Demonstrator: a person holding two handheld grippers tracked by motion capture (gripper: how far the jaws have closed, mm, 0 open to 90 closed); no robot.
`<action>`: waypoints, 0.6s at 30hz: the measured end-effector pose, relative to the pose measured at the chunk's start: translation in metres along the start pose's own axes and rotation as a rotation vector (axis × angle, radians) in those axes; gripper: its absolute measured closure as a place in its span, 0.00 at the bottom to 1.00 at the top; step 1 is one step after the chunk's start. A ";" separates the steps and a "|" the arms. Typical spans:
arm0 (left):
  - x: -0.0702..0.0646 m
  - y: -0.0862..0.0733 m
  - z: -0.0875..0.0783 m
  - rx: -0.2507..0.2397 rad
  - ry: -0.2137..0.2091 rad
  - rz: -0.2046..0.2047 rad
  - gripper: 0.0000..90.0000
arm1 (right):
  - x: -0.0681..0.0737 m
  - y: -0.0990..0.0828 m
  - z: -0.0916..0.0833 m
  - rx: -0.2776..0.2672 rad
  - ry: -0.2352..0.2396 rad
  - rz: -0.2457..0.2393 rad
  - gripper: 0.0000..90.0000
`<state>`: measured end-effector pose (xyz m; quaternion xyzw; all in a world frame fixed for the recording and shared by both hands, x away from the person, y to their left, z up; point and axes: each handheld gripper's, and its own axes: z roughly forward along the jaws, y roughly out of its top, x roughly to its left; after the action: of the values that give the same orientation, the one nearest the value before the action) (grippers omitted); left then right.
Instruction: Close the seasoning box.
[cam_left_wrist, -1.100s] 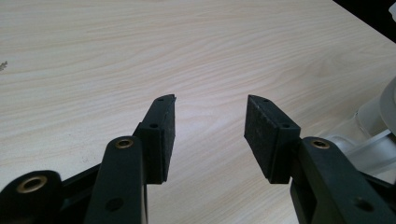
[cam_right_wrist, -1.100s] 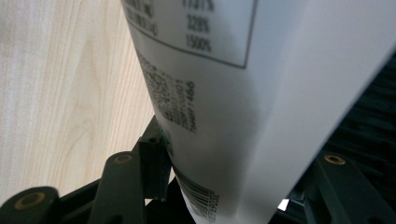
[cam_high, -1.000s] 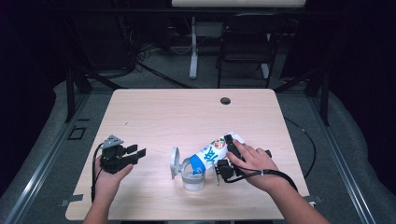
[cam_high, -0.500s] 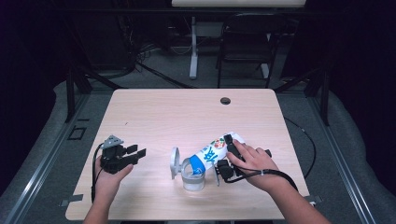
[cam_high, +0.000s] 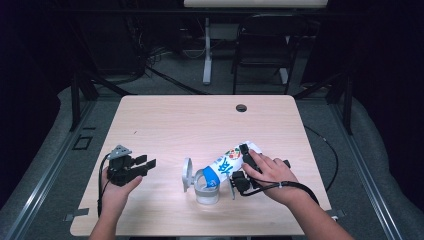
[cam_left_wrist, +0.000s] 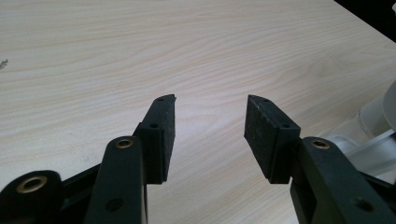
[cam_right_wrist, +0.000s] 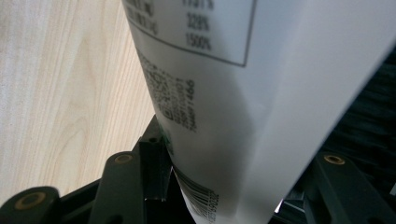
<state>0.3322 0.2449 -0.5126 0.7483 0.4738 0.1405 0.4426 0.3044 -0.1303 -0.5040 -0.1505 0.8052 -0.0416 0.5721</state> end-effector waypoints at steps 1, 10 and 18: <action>0.000 0.000 0.000 -0.002 0.001 -0.001 0.60 | 0.000 0.000 0.000 -0.005 0.001 0.002 0.53; 0.000 0.000 0.000 -0.002 0.000 -0.002 0.60 | 0.000 0.000 0.000 0.004 -0.002 -0.006 0.53; 0.000 0.000 0.000 -0.001 0.000 0.000 0.60 | 0.000 0.000 -0.001 0.002 -0.006 -0.012 0.53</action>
<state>0.3321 0.2452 -0.5121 0.7479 0.4738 0.1407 0.4432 0.3039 -0.1299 -0.5036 -0.1550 0.8025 -0.0454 0.5744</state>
